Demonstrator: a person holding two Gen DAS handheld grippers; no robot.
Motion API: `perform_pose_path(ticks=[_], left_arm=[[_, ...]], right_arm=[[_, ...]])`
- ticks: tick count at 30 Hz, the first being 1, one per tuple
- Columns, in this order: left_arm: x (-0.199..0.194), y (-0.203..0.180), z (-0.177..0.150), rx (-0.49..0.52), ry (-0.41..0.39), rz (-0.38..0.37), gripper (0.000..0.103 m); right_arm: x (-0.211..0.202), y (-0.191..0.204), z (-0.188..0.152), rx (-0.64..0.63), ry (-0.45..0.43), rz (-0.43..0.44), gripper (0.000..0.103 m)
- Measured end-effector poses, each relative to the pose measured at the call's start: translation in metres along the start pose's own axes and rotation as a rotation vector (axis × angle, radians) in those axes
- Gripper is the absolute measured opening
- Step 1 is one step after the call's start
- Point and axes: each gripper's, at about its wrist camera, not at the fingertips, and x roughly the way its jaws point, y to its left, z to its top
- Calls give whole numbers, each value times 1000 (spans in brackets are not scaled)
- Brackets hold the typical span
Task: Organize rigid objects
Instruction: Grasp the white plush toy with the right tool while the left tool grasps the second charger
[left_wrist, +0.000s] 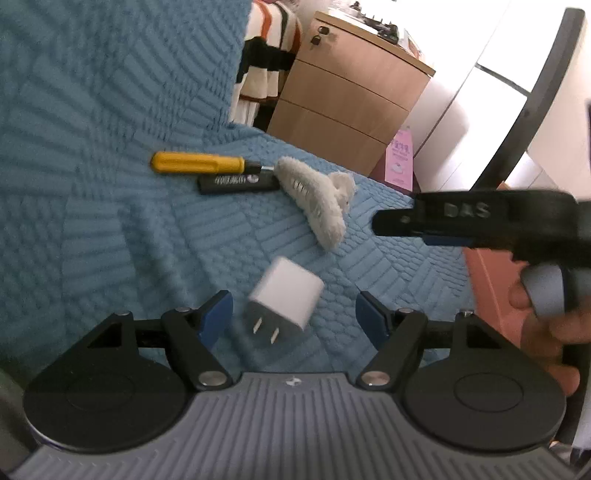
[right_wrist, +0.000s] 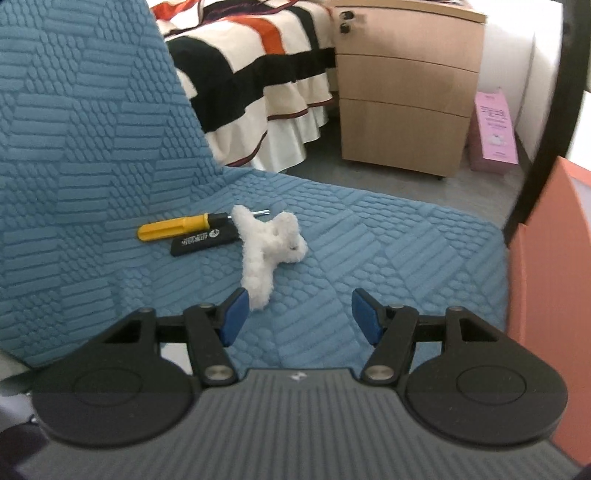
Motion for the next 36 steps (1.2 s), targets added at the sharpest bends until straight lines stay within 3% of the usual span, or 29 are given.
perform_pose_path(ticks=[6, 17, 21, 23, 25, 36], left_arm=[[20, -6, 6, 66, 19, 8, 78], [42, -2, 8, 87, 52, 40, 77], [43, -5, 8, 106, 50, 49, 69], [42, -7, 8, 116, 51, 55, 63], [41, -6, 8, 101, 53, 48, 58], [32, 2, 12, 14, 73, 9, 55]], right_arm=[[30, 12, 20, -68, 15, -7, 64], [77, 22, 41, -132, 62, 35, 64], [87, 22, 42, -139, 86, 25, 63], [90, 21, 42, -135, 95, 31, 53], [91, 22, 41, -140, 94, 37, 52], [63, 9, 30, -72, 62, -33, 50]])
